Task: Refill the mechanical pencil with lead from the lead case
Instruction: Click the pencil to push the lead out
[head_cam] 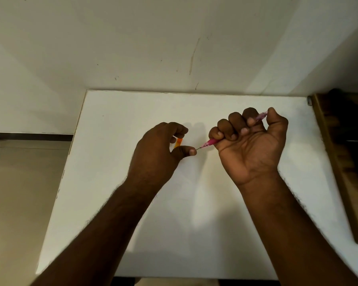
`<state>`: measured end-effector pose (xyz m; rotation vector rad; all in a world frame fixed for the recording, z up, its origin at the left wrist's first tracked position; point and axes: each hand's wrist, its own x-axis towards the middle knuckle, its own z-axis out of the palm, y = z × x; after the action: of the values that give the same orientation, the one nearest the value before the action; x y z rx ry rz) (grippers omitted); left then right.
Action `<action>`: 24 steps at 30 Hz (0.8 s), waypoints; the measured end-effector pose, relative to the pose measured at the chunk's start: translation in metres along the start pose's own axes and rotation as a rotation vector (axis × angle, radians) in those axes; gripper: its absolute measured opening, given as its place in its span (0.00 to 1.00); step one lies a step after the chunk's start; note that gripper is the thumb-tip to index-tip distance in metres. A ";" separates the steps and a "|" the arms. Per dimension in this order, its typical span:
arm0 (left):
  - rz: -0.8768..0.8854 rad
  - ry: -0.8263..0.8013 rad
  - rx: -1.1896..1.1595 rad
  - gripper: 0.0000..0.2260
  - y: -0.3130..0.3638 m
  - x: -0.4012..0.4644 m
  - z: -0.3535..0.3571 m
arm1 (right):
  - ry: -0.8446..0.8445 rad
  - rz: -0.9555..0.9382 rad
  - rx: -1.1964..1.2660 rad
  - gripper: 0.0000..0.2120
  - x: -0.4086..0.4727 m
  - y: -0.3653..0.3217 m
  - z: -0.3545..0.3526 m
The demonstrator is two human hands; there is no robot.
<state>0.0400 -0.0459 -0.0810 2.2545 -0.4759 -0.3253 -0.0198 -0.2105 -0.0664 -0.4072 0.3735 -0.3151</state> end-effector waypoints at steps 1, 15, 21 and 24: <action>0.001 -0.001 0.000 0.21 0.000 0.000 0.000 | 0.001 0.002 -0.002 0.21 0.001 0.001 0.000; -0.003 0.001 0.017 0.18 -0.002 0.002 -0.002 | -0.002 -0.014 0.036 0.21 0.003 -0.002 -0.004; -0.026 0.014 0.067 0.14 -0.007 0.003 -0.002 | -0.032 0.009 0.045 0.24 0.003 -0.003 -0.007; -0.044 0.021 0.117 0.11 -0.010 0.004 -0.002 | -0.024 0.015 0.047 0.18 0.005 -0.003 -0.008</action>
<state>0.0467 -0.0399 -0.0873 2.3825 -0.4448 -0.3027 -0.0197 -0.2171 -0.0733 -0.3622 0.3454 -0.3039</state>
